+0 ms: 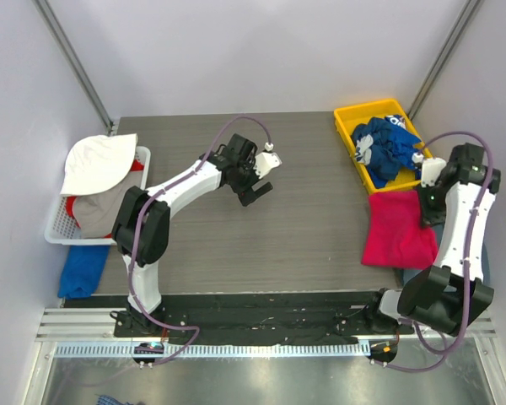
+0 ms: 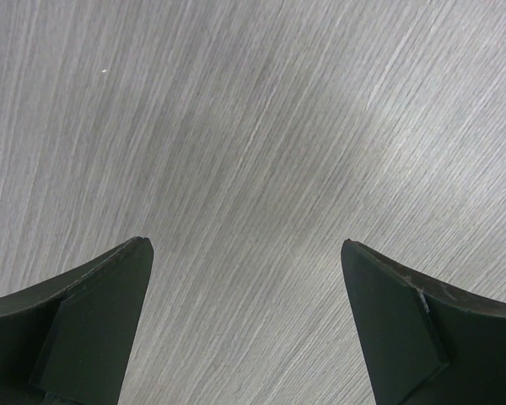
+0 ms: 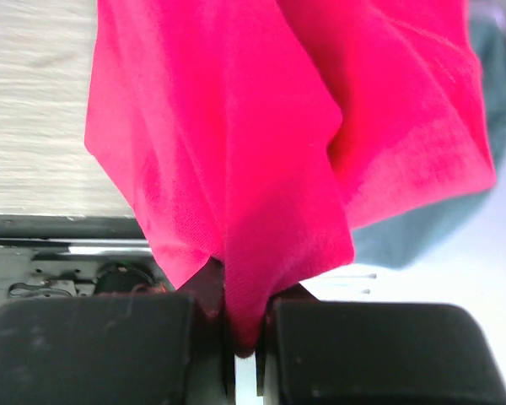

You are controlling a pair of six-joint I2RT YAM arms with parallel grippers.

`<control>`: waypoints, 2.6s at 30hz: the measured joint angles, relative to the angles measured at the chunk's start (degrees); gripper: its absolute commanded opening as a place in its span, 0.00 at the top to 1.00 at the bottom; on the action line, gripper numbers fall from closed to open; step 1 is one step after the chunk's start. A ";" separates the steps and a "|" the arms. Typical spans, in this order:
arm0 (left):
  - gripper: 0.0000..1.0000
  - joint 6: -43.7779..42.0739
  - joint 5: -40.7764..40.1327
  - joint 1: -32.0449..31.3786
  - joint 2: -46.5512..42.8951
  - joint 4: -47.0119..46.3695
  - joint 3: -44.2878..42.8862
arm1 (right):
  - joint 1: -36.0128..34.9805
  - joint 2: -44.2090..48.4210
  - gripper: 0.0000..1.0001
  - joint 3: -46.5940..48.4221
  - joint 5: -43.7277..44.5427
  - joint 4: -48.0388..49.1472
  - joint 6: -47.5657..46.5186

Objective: Fold and stack the t-shirts
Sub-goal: Neatly place the folded tshirt to the corner

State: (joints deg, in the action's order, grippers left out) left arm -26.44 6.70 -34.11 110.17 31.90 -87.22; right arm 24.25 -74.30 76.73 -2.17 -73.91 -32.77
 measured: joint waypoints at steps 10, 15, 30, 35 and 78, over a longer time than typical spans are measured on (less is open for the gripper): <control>0.00 -0.63 0.24 0.00 -0.22 -0.37 1.53 | 16.31 1.20 0.99 0.00 0.02 -1.99 -9.64; 0.00 -0.92 0.48 0.00 -0.22 -0.37 1.55 | 22.80 0.70 0.99 0.24 -0.96 -2.51 -13.90; 0.00 -1.07 1.01 0.00 -0.22 -0.37 1.79 | 29.99 -12.98 0.99 3.58 -0.11 3.19 -17.77; 0.00 -1.05 1.03 0.00 -0.22 -0.35 1.79 | 29.94 -17.03 0.99 6.45 1.01 5.27 -16.48; 0.00 11.39 -17.44 0.70 -15.91 -15.54 15.78 | -1.44 0.92 0.12 -0.02 3.91 27.71 5.60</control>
State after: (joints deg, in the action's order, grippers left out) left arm -15.05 -10.74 -33.41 94.26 16.36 -71.44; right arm 22.81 -73.38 76.71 1.74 -46.19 -27.18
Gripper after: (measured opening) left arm 0.996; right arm 0.866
